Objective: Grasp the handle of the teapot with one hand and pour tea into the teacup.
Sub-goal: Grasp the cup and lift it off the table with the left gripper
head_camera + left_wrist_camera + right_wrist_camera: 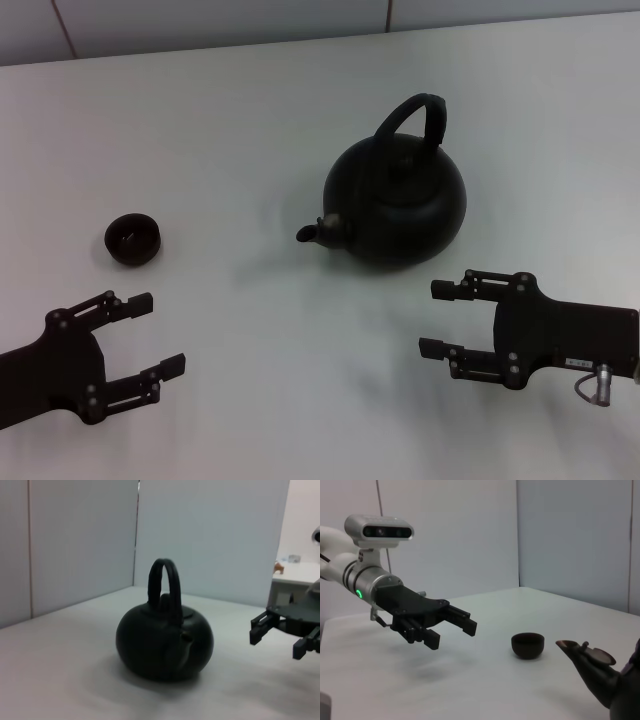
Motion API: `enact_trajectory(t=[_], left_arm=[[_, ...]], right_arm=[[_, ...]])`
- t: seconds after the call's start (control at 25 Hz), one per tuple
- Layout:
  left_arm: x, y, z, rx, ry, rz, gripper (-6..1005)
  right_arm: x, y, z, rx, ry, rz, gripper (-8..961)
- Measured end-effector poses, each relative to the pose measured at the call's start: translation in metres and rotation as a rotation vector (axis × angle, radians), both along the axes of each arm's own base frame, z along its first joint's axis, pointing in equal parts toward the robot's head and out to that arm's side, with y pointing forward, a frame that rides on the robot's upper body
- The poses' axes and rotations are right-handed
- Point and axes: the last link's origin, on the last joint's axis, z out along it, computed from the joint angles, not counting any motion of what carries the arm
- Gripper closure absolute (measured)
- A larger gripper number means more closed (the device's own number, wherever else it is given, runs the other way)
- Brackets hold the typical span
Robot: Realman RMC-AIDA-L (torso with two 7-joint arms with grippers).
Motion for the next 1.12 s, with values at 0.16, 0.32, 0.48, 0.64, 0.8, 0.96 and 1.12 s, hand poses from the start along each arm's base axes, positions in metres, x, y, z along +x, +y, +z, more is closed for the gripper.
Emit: enact_trajectory(t=[0.16, 0.32, 0.48, 0.64, 0.8, 0.96, 1.12], left_arm=[[-0.0025, 0.0008, -0.0005, 0.007, 0.014, 0.01, 198], [-0.0027, 0.0007, -0.0005, 0.008, 0.017, 0.007, 198], [-0.0031, 0.0007, -0.0002, 0.012, 0.02, 0.004, 198], [-0.0032, 0.0, 0.0006, 0.014, 0.016, 0.004, 198], [-0.0032, -0.0002, 0.0006, 0.014, 0.015, 0.004, 198], [-0.0025, 0.0005, 0.0002, 0.025, 0.008, 0.008, 198], [-0.003, 0.007, 0.0051, 0.133, -0.034, 0.049, 198]], right_arm=[[0.0014, 0.0005, -0.0006, 0.01, -0.014, 0.005, 289], [0.0009, 0.0026, -0.0016, 0.012, -0.021, 0.008, 289], [0.0, 0.0046, -0.0018, 0.014, -0.022, 0.01, 289], [-0.0006, 0.0053, -0.002, 0.014, -0.022, 0.012, 289], [-0.0007, 0.0054, -0.0021, 0.014, -0.022, 0.013, 289], [-0.0012, 0.0045, -0.0024, 0.012, -0.018, 0.015, 289], [-0.0014, 0.0036, -0.0022, 0.015, -0.012, 0.013, 289]])
